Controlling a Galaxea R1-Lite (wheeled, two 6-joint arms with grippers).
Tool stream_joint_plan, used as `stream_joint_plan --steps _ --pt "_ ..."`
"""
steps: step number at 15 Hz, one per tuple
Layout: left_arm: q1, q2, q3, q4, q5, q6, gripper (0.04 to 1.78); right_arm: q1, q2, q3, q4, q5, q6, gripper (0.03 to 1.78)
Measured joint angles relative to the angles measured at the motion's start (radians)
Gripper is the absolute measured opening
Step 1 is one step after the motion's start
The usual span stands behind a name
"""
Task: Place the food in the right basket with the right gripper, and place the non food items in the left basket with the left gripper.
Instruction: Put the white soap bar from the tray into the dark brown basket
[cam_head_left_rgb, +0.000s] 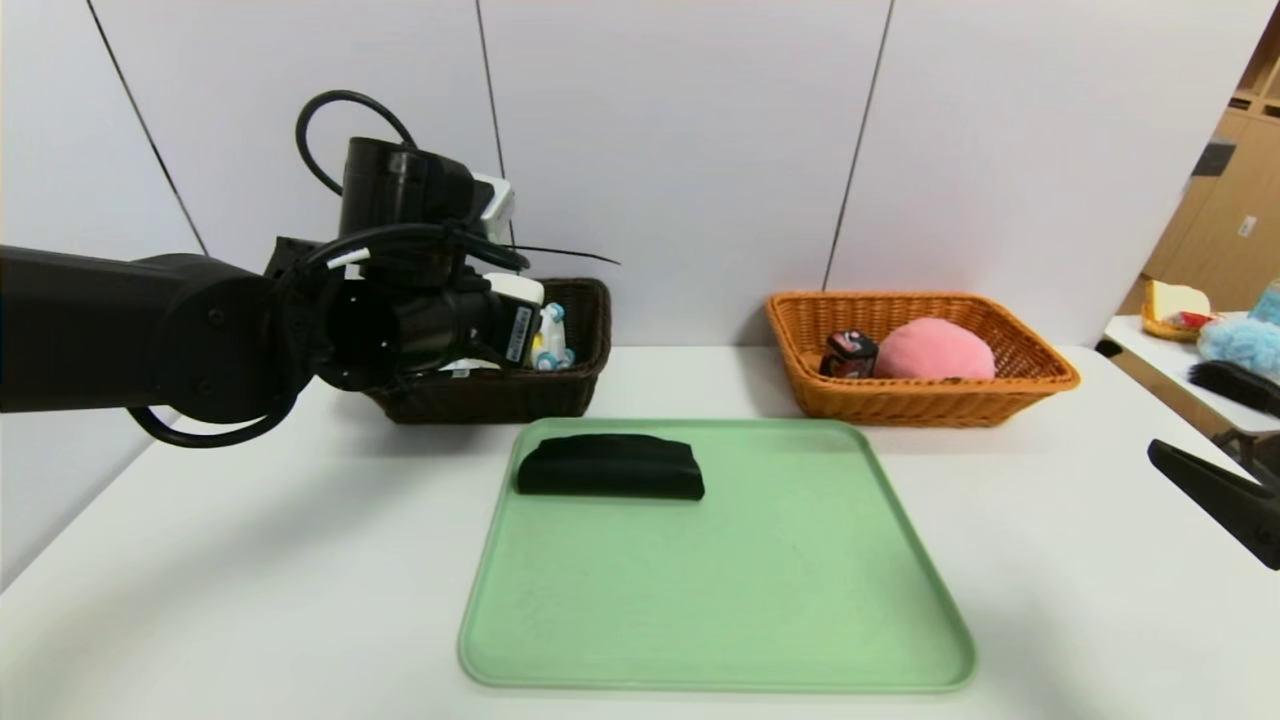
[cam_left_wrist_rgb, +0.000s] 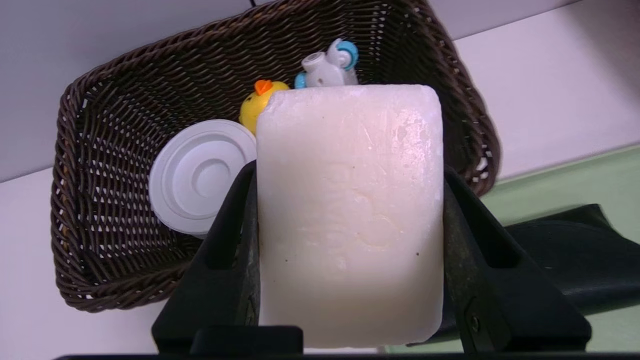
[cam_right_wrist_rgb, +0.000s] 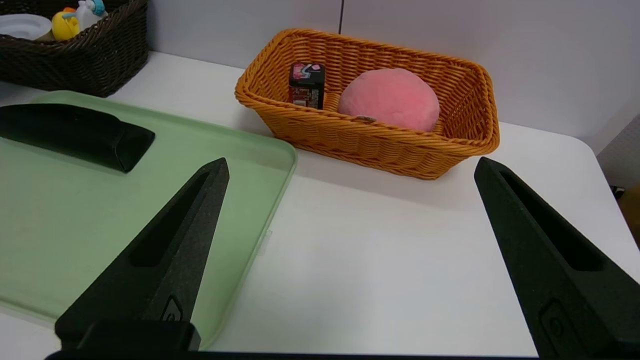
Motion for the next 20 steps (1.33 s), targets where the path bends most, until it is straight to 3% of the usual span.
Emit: stream_joint_plan --steps 2,7,12,18,20 --pt "0.048 0.044 -0.031 -0.004 -0.01 0.021 1.0 0.0 0.016 0.001 -0.002 0.001 -0.001 1.69" --pt "0.167 0.233 -0.262 -0.004 -0.046 0.164 1.0 0.0 0.027 0.002 -0.002 0.001 0.001 1.69" --pt "0.196 0.357 -0.367 0.041 -0.049 0.2 0.99 0.001 0.033 -0.001 -0.002 0.002 0.001 1.69" --pt "0.216 0.399 -0.379 0.045 -0.044 0.197 0.99 0.0 0.037 -0.003 -0.002 0.002 0.001 1.69" --pt "0.222 0.398 -0.375 0.055 -0.044 0.193 1.1 0.0 0.038 -0.003 -0.002 0.003 0.002 1.69"
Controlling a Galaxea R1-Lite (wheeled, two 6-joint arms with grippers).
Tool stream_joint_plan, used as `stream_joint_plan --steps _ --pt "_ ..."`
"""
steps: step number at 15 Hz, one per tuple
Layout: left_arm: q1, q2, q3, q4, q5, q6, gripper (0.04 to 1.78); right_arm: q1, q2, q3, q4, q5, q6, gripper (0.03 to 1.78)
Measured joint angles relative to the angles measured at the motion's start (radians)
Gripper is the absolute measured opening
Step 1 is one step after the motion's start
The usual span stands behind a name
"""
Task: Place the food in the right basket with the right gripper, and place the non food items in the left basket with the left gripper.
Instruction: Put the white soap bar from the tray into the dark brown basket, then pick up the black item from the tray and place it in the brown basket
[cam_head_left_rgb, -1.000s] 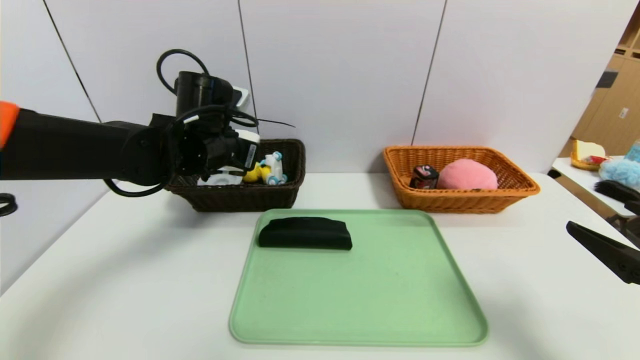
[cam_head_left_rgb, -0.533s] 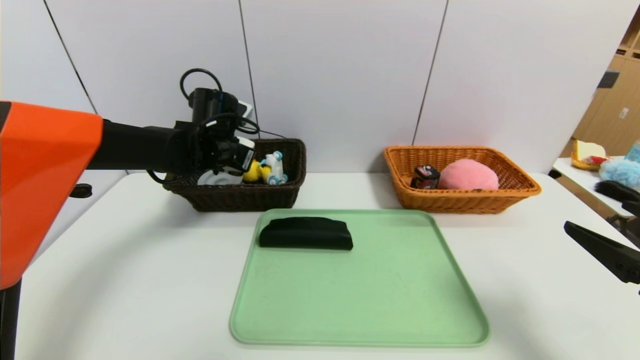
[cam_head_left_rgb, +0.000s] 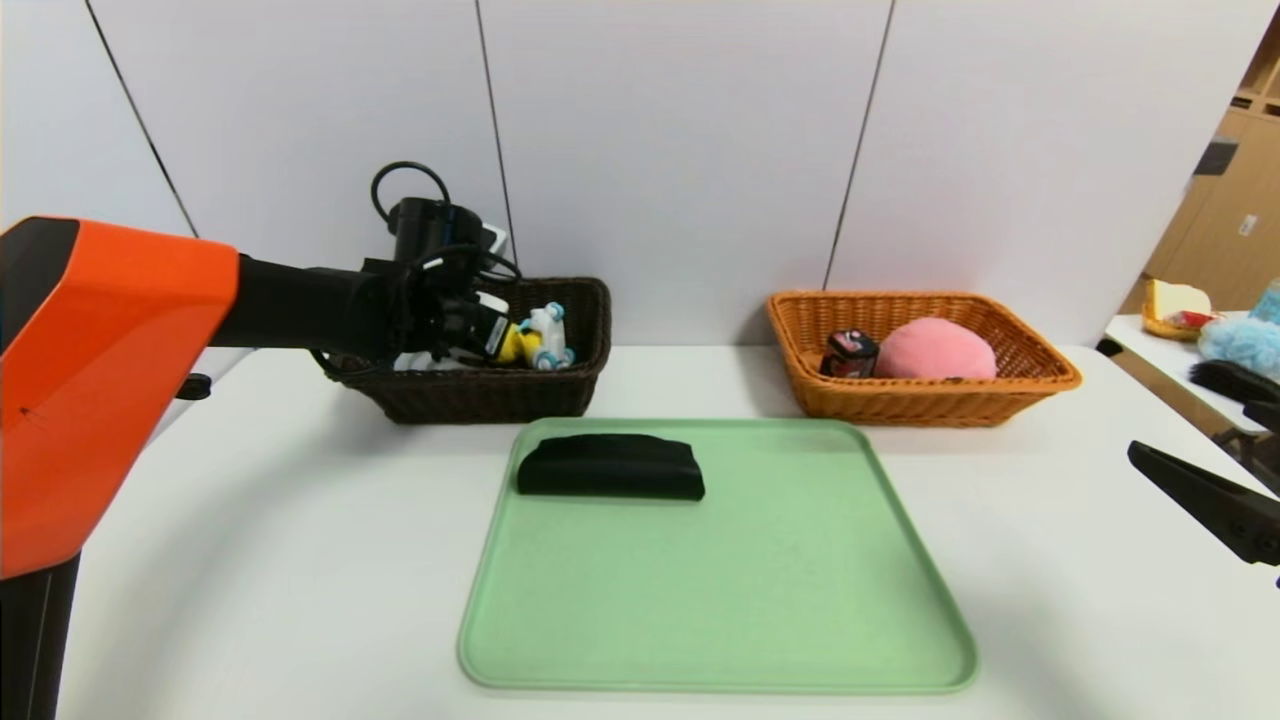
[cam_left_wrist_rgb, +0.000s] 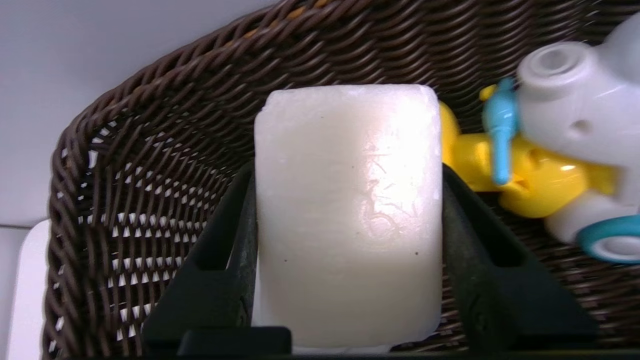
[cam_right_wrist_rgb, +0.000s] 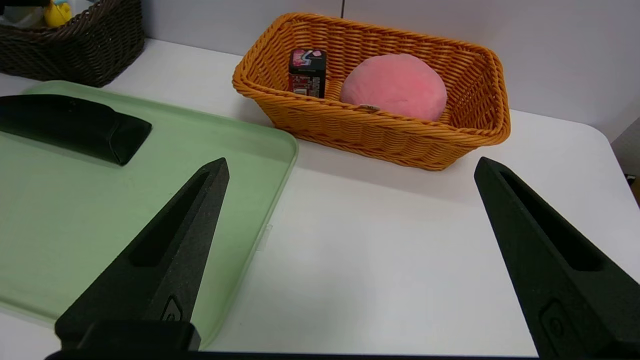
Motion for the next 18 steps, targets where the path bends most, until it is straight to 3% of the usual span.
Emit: stream_joint_plan --steps 4,9,11,13,16,18 --pt "0.0 -0.008 0.001 -0.007 0.0 -0.005 1.35 0.0 0.001 0.0 0.0 0.0 -0.001 1.69" --pt "-0.004 -0.087 -0.014 -0.008 -0.048 0.043 1.51 0.0 0.001 0.004 0.0 0.0 -0.001 1.69" --pt "-0.01 -0.157 -0.018 -0.002 -0.152 0.138 1.56 0.001 0.001 0.008 0.0 0.0 -0.001 1.69" --pt "-0.029 -0.236 -0.017 0.055 -0.329 0.284 1.59 0.001 0.0 0.01 0.0 0.0 -0.001 1.69" --pt "-0.06 -0.317 -0.016 0.29 -0.579 0.552 1.63 0.0 -0.001 0.01 -0.001 -0.001 0.003 1.69" --pt "-0.12 -0.344 -0.019 0.455 -0.671 0.675 1.64 0.0 -0.003 0.009 -0.001 -0.001 0.004 1.69"
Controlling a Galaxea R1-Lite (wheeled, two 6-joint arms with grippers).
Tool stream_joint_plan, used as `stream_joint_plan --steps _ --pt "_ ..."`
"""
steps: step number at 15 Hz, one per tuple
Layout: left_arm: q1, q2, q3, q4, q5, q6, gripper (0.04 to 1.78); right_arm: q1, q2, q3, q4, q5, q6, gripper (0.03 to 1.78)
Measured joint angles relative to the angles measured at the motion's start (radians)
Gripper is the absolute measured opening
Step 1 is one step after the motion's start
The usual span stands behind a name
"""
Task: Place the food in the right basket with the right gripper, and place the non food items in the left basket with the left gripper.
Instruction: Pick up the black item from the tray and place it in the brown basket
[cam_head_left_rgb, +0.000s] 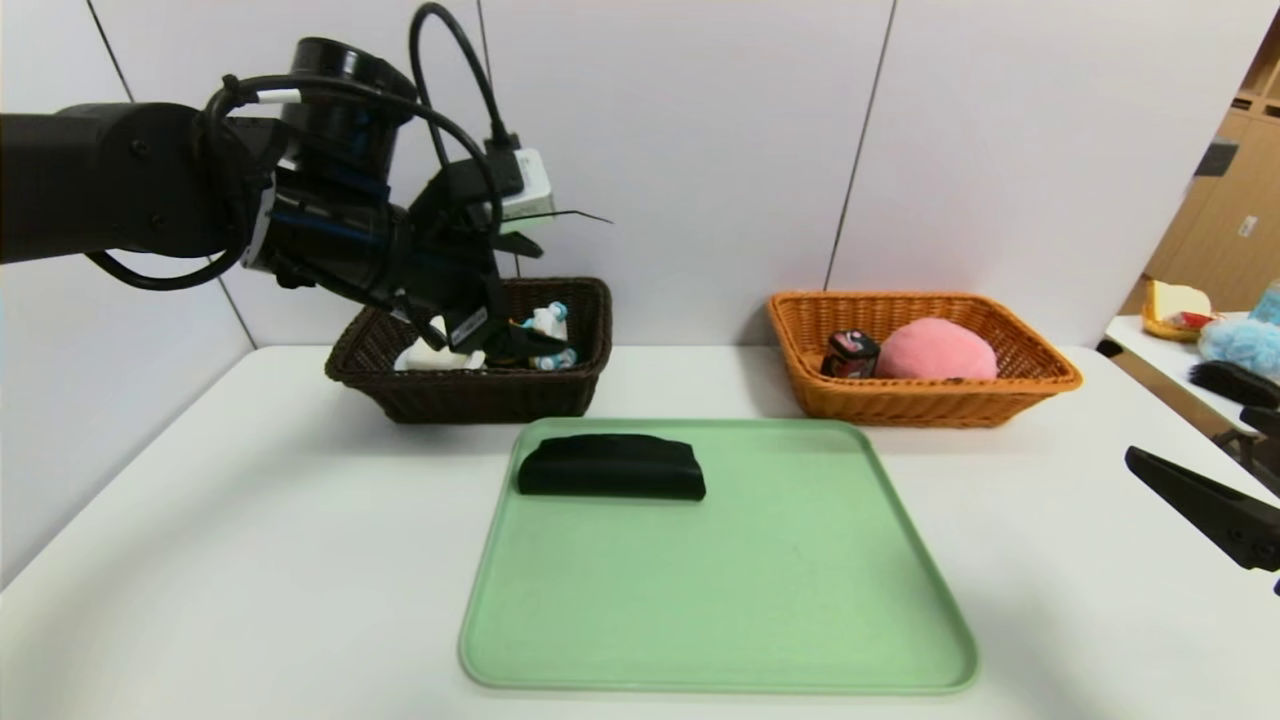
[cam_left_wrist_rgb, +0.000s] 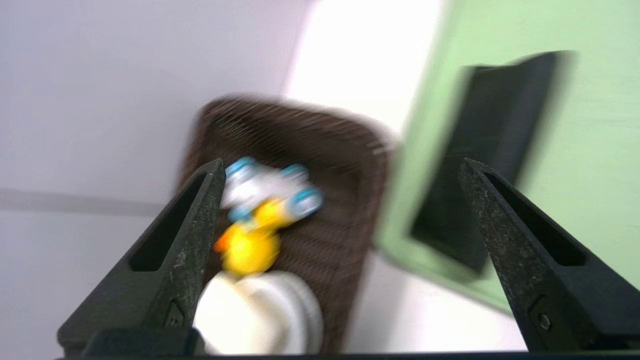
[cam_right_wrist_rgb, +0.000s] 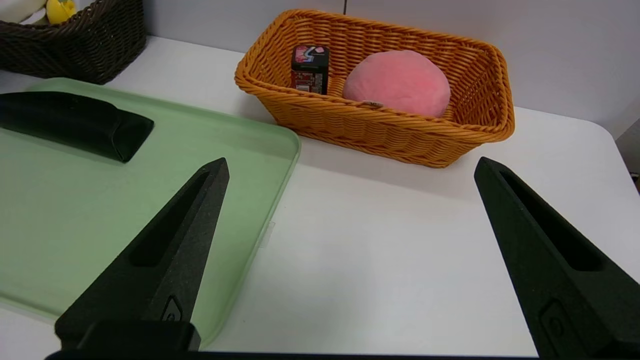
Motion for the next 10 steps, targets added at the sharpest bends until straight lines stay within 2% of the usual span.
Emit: stream_joint_plan --steps 3,10 --pt "-0.079 0.002 0.004 0.144 -0.013 0.046 1.66 0.0 -0.001 -0.009 -0.002 0.0 0.001 1.69" --pt "-0.097 0.162 0.002 0.108 -0.013 0.082 1.68 0.018 -0.001 -0.023 -0.006 0.015 0.003 1.69"
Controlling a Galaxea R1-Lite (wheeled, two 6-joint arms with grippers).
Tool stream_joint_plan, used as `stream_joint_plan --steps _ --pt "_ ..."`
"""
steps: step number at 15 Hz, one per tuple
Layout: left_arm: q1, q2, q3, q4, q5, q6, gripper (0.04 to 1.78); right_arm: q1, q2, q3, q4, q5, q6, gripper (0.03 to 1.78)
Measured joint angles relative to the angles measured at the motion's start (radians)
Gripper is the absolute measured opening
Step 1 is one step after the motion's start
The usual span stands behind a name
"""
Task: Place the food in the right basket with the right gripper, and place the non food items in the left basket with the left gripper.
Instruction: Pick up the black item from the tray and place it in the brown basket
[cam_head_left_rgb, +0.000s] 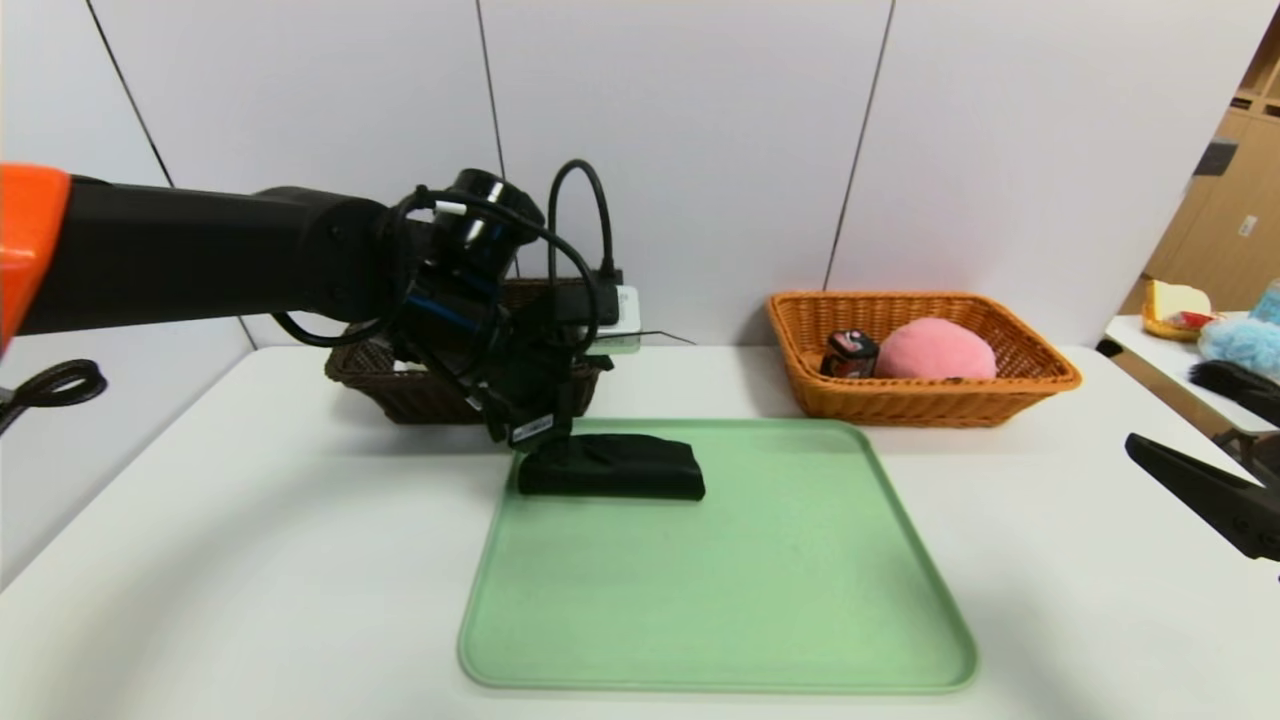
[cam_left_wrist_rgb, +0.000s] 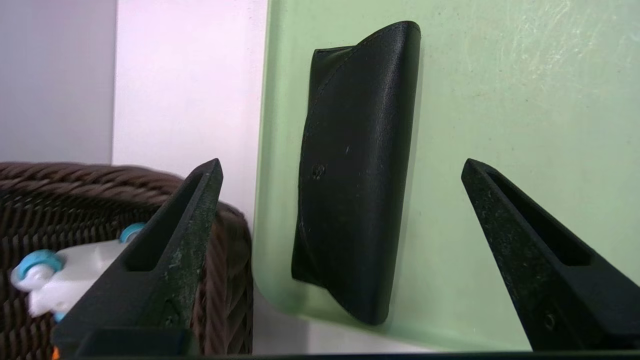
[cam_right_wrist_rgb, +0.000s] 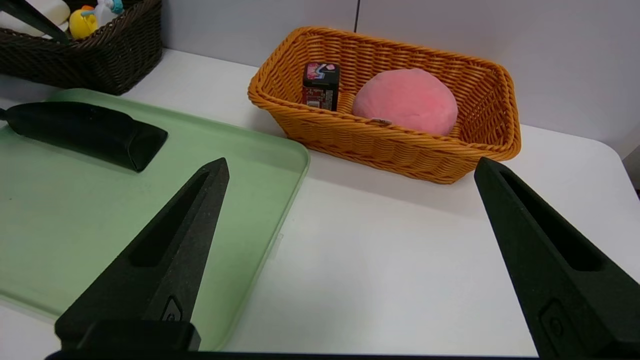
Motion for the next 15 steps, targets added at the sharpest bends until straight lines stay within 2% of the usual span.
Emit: stream_joint_plan --steps 4,8,15 --pt "-0.002 0.073 -0.001 -0.01 0.0 0.001 1.69 0.014 0.002 0.001 -0.009 0.0 0.001 1.69" --pt "-0.007 0.114 -0.004 -0.03 0.001 0.001 1.69 0.017 0.0 0.004 -0.009 0.0 0.033 1.69" --pt "-0.001 0.174 -0.006 -0.063 0.001 -0.01 1.69 0.017 0.0 0.003 -0.01 0.0 0.034 1.69"
